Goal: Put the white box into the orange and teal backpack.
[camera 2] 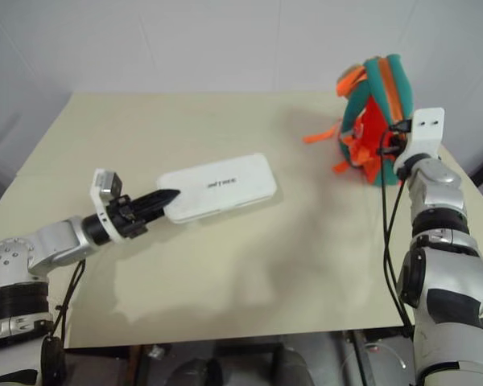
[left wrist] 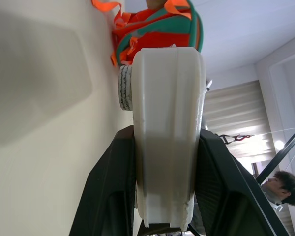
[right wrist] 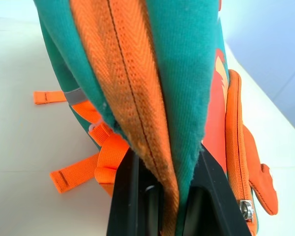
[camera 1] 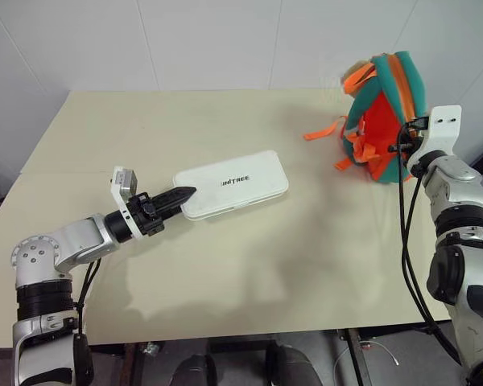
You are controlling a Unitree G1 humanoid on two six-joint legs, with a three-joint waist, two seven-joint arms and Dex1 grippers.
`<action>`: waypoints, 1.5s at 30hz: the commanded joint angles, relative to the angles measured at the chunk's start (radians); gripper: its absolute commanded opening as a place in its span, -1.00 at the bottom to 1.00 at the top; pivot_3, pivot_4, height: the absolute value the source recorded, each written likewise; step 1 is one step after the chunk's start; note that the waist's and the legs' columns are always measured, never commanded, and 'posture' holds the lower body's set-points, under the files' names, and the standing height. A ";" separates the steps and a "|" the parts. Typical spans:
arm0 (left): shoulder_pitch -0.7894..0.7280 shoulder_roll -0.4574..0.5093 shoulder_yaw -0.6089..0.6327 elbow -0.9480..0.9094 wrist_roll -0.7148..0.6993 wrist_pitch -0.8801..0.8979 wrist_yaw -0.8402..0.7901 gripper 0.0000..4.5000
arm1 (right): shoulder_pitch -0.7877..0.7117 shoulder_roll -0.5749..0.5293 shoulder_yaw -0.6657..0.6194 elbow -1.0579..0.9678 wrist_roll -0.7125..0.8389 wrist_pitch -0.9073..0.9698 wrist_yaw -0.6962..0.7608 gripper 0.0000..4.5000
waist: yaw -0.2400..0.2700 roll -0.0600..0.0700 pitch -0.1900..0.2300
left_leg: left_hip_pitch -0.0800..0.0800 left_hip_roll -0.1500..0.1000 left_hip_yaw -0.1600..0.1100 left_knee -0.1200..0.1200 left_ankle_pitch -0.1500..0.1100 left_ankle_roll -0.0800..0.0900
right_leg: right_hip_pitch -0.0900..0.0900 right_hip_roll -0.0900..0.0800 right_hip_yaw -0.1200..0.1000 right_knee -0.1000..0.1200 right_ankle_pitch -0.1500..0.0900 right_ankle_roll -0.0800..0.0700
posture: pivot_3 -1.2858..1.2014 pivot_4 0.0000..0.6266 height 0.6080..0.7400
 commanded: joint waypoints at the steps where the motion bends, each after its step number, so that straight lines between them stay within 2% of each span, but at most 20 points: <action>1: -0.009 0.021 0.002 -0.003 -0.015 0.000 -0.047 -0.44 | 0.045 -0.017 -0.024 -0.178 0.057 0.090 0.055 -0.80 | 0.001 0.000 0.000 | 0.000 0.000 0.000 0.000 0.000 0.000 | 0.000 0.000 0.000 0.000 0.000 0.000 | 0.03 -0.52 1.00; 10: -0.002 0.042 -0.010 0.006 -0.005 0.009 -0.082 -0.44 | 0.305 -0.025 -0.110 -0.771 0.225 0.507 0.044 -0.80 | 0.016 0.000 0.000 | 0.000 0.000 -0.002 -0.003 0.000 0.000 | -0.002 0.000 0.000 -0.001 0.000 0.000 | 0.03 -0.52 1.00; 15: -0.016 0.090 -0.006 0.061 0.033 0.036 -0.147 -0.44 | 0.426 -0.028 -0.159 -1.051 0.315 0.708 0.026 -0.80 | 0.018 0.000 0.000 | -0.001 0.000 -0.002 -0.004 0.000 0.000 | -0.003 0.000 0.000 -0.001 0.000 0.000 | 0.03 -0.52 1.00; 18: -0.031 0.109 -0.005 0.091 0.058 0.053 -0.184 -0.44 | 0.481 -0.031 -0.173 -1.183 0.375 0.810 0.040 -0.80 | 0.019 0.000 0.000 | -0.001 0.000 -0.002 -0.005 0.000 0.000 | -0.004 0.000 0.001 -0.001 0.000 -0.001 | 0.03 -0.52 1.00; 22: -0.058 0.154 -0.007 0.153 0.139 0.088 -0.280 -0.44 | 0.662 -0.085 -0.183 -1.468 0.533 0.975 0.151 -0.80 | 0.022 0.000 0.000 | -0.002 0.000 -0.002 -0.007 0.000 0.000 | -0.005 0.000 0.000 -0.002 -0.001 -0.001 | 0.03 -0.52 1.00; 29: -0.116 0.188 -0.011 0.219 0.298 0.109 -0.417 -0.44 | 0.729 -0.128 -0.261 -1.562 0.659 1.087 0.159 -0.80 | 0.020 -0.001 0.000 | -0.001 -0.001 -0.001 -0.008 -0.001 0.002 | -0.006 0.000 0.001 -0.003 -0.001 -0.002 | 0.03 -0.52 1.00; 37: -0.143 0.192 0.004 0.241 0.430 0.132 -0.523 -0.44 | 0.750 -0.159 -0.355 -1.582 0.763 1.153 0.148 -0.80 | 0.022 -0.001 0.000 | -0.003 -0.001 0.000 -0.010 0.000 0.002 | -0.008 0.000 0.001 -0.003 -0.001 -0.002 | 0.03 -0.52 1.00; 45: -0.166 0.198 0.011 0.259 0.534 0.142 -0.603 -0.44 | 0.831 -0.259 -0.444 -1.598 0.867 1.200 0.223 -0.80 | 0.024 -0.001 0.000 | -0.003 -0.001 0.000 -0.010 0.000 0.002 | -0.009 0.000 0.001 -0.003 -0.001 -0.002 | 0.03 -0.52 1.00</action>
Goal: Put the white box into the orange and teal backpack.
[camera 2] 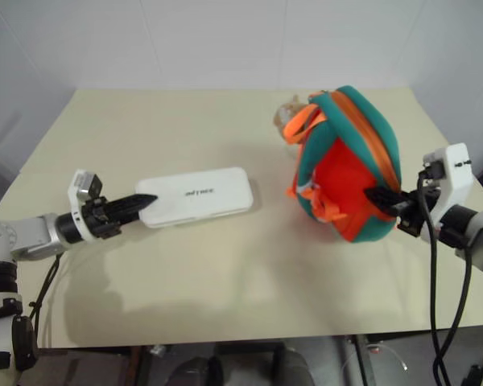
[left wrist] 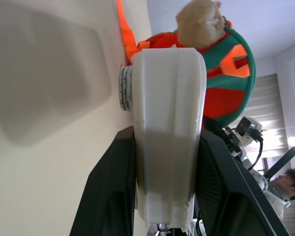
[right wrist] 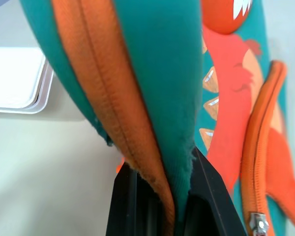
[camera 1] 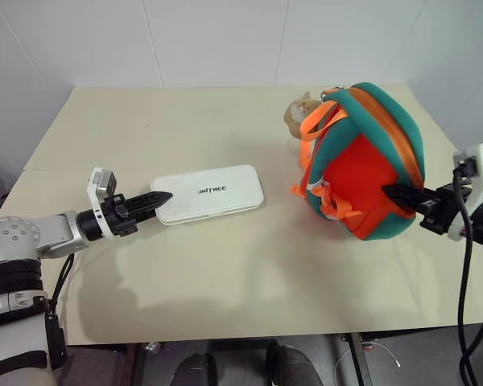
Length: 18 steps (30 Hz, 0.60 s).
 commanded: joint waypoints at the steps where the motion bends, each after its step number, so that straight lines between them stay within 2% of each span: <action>1: -0.039 0.028 0.034 -0.002 0.029 0.004 -0.060 -0.44 | 0.041 -0.049 -0.073 -0.062 0.087 0.022 0.062 -0.80 | 0.001 0.000 0.000 | 0.000 0.000 0.000 0.000 0.000 0.000 | 0.000 0.000 0.000 0.000 0.000 0.000 | 0.03 -0.52 1.00; 6: -0.058 0.022 0.030 0.010 0.083 0.006 -0.098 -0.44 | 0.140 -0.081 -0.084 -0.078 0.081 -0.013 0.093 -0.80 | 0.010 -0.001 0.000 | 0.000 0.000 0.000 0.001 0.000 0.000 | 0.000 0.000 0.000 0.000 0.000 0.000 | 0.03 -0.52 1.00; 18: -0.109 0.000 0.014 0.050 0.203 -0.008 -0.182 -0.44 | 0.184 -0.133 -0.080 -0.017 0.027 -0.106 0.118 0.96 | 0.022 -0.001 0.000 | 0.000 0.000 0.000 0.004 0.000 0.001 | 0.000 -0.001 0.001 0.001 0.000 0.000 | 0.03 -0.52 1.00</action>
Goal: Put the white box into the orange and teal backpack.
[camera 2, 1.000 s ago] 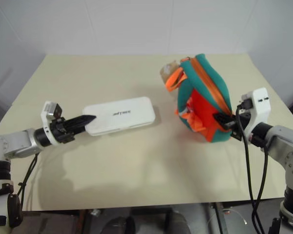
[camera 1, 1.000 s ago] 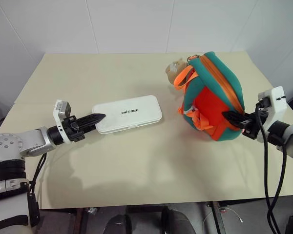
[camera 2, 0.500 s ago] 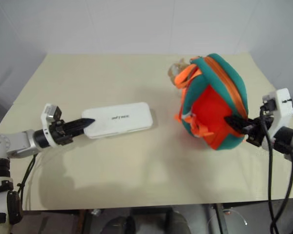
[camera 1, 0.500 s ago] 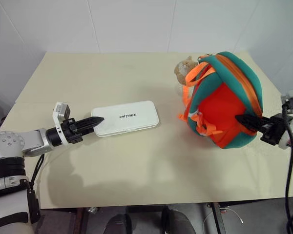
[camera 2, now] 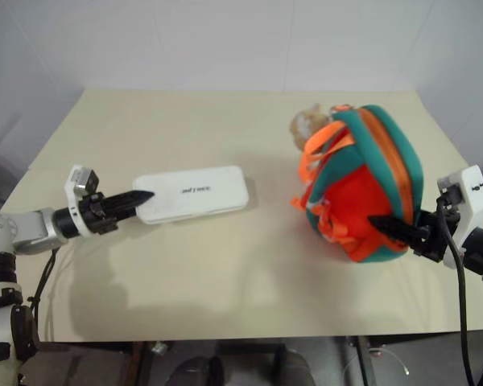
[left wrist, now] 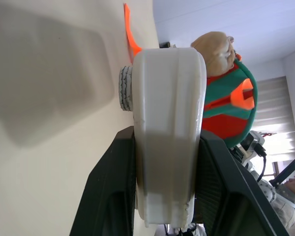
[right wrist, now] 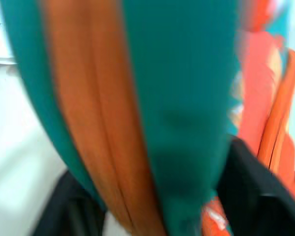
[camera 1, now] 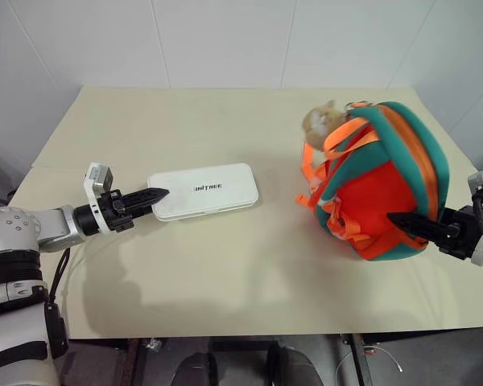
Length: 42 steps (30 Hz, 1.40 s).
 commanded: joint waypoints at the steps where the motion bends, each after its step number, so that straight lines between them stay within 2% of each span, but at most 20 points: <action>1: -0.037 -0.003 0.011 0.007 0.024 -0.013 -0.048 -0.44 | -0.001 -0.050 -0.026 0.005 -0.012 -0.033 0.026 1.00 | 0.000 0.000 0.000 | 0.000 0.000 0.000 0.000 0.000 0.000 | 0.000 0.000 0.000 0.000 0.000 0.000 | 0.03 -0.52 1.00; 8: -0.070 -0.025 -0.013 0.039 0.088 -0.030 -0.100 -0.44 | 0.038 -0.126 -0.046 -0.007 -0.027 -0.028 0.069 1.00 | 0.001 0.000 0.000 | 0.000 0.000 0.000 0.000 0.000 0.001 | 0.000 0.000 0.000 0.002 0.000 0.000 | 0.03 -0.52 1.00; 12: -0.088 -0.040 -0.032 0.062 0.126 -0.043 -0.136 -0.44 | 0.118 -0.200 -0.069 -0.019 -0.069 -0.025 0.132 1.00 | 0.002 -0.001 0.000 | -0.001 0.000 0.000 0.000 -0.001 0.001 | 0.000 0.000 -0.001 0.002 0.000 0.000 | 0.03 -0.52 1.00; 16: -0.102 -0.051 -0.044 0.082 0.159 -0.055 -0.166 -0.44 | 0.174 -0.226 -0.119 -0.026 -0.093 -0.016 0.178 1.00 | 0.004 -0.003 0.001 | -0.001 0.000 0.000 0.001 -0.001 0.001 | 0.000 0.000 -0.001 0.002 0.000 0.000 | 0.03 -0.52 1.00; 27: -0.107 -0.067 -0.060 0.098 0.210 -0.054 -0.228 -0.44 | 0.391 -0.207 -0.303 -0.111 -0.138 0.067 0.291 1.00 | 0.004 -0.005 0.001 | -0.001 0.000 -0.001 0.003 -0.002 0.002 | 0.001 0.000 0.000 0.001 0.000 0.000 | 0.03 -0.52 1.00; 34: -0.120 -0.064 -0.075 0.117 0.242 -0.062 -0.262 -0.44 | 0.668 -0.111 -0.379 -0.324 -0.150 0.071 0.386 1.00 | 0.011 -0.006 0.002 | -0.001 0.000 -0.001 0.003 -0.003 0.004 | 0.001 0.000 0.000 0.000 0.000 0.000 | 0.03 -0.52 1.00; 37: -0.128 -0.064 -0.080 0.126 0.254 -0.067 -0.271 -0.44 | 0.574 -0.076 -0.361 -0.386 -0.029 0.114 0.325 1.00 | 0.007 -0.007 0.002 | -0.001 0.000 -0.001 0.006 -0.005 0.006 | 0.001 0.000 0.000 0.000 0.000 0.000 | 0.03 -0.52 1.00; 42: -0.141 -0.069 -0.085 0.137 0.268 -0.072 -0.281 -0.44 | 0.329 -0.017 -0.243 -0.391 0.149 0.128 0.134 1.00 | 0.001 -0.009 0.001 | 0.000 0.002 -0.002 0.008 -0.007 0.009 | 0.002 -0.001 -0.001 0.001 0.002 -0.002 | 0.03 -0.52 1.00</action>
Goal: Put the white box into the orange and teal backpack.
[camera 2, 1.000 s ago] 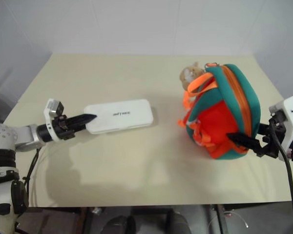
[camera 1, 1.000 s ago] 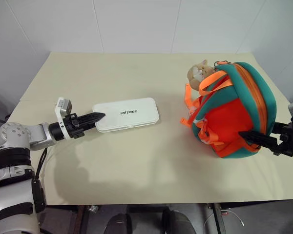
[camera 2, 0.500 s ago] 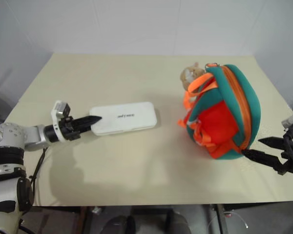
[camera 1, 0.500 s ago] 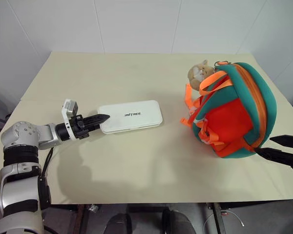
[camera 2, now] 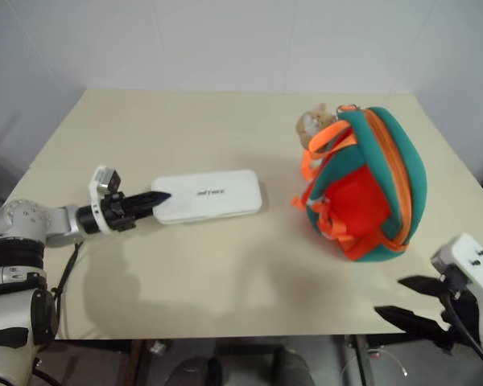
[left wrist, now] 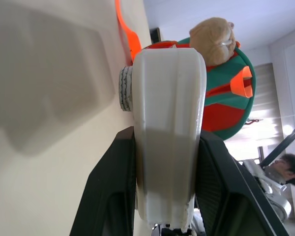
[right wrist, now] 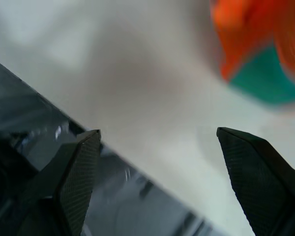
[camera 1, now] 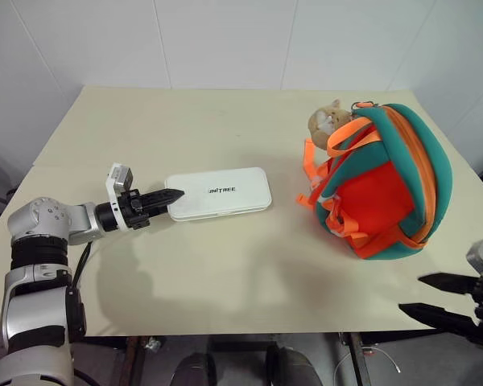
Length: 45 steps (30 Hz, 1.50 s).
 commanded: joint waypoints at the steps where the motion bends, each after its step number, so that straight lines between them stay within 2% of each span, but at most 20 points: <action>1: -0.029 0.006 0.012 0.002 0.004 -0.009 -0.030 -0.44 | -0.134 0.045 0.070 0.003 0.125 -0.005 -0.156 1.00 | 0.001 0.000 0.000 | 0.000 0.001 0.000 0.000 0.000 0.000 | 0.000 0.000 0.000 0.000 0.000 0.000 | 0.03 -0.52 1.00; 5: -0.028 0.006 0.018 -0.005 0.008 -0.002 -0.031 -0.44 | -0.297 0.102 0.211 0.029 0.142 -0.047 -0.337 1.00 | 0.001 0.000 0.000 | -0.001 0.001 0.000 -0.001 0.001 -0.002 | -0.001 0.000 0.000 0.000 0.000 -0.001 | 0.03 -0.52 1.00; 11: -0.022 0.012 0.031 -0.018 0.004 0.012 -0.026 -0.44 | -0.387 0.165 0.366 0.057 0.086 -0.130 -0.468 1.00 | 0.002 0.000 0.000 | -0.002 0.000 0.002 -0.001 0.001 -0.003 | -0.002 0.000 0.000 0.002 0.000 -0.001 | 0.03 -0.52 1.00; 16: -0.015 0.012 0.042 -0.030 0.001 0.021 -0.017 -0.44 | -0.460 0.253 0.524 0.104 -0.027 -0.226 -0.556 1.00 | -0.001 -0.001 0.000 | -0.003 -0.001 0.003 0.001 0.001 -0.002 | -0.002 0.000 0.000 0.002 0.001 0.000 | 0.03 -0.52 1.00; 21: -0.008 0.015 0.061 -0.048 -0.004 0.034 -0.004 -0.44 | -0.534 0.387 0.666 0.182 -0.175 -0.347 -0.646 1.00 | -0.002 -0.001 0.000 | -0.003 0.000 0.003 0.001 0.001 -0.003 | -0.002 0.000 0.000 0.004 0.001 0.000 | 0.03 -0.52 1.00; 29: 0.010 0.011 0.093 -0.080 -0.009 0.058 0.017 -0.44 | -0.595 0.504 0.749 0.283 -0.322 -0.453 -0.709 1.00 | -0.004 -0.001 0.000 | -0.003 0.000 0.004 0.001 0.001 -0.003 | -0.003 0.001 0.000 0.005 0.001 0.000 | 0.03 -0.52 1.00; 40: 0.024 0.012 0.124 -0.115 -0.013 0.084 0.041 -0.44 | -0.658 0.619 0.747 0.352 -0.519 -0.569 -0.855 1.00 | -0.006 0.000 0.000 | -0.003 0.000 0.004 0.001 0.002 -0.004 | -0.003 0.001 0.000 0.006 0.001 0.000 | 0.03 -0.52 1.00; 45: 0.029 0.011 0.134 -0.126 -0.016 0.095 0.047 -0.44 | -0.674 0.677 0.747 0.347 -0.543 -0.592 -0.886 1.00 | -0.007 0.000 0.000 | -0.003 0.000 0.004 0.001 0.002 -0.004 | -0.003 0.001 0.000 0.006 0.001 0.000 | 0.03 -0.52 1.00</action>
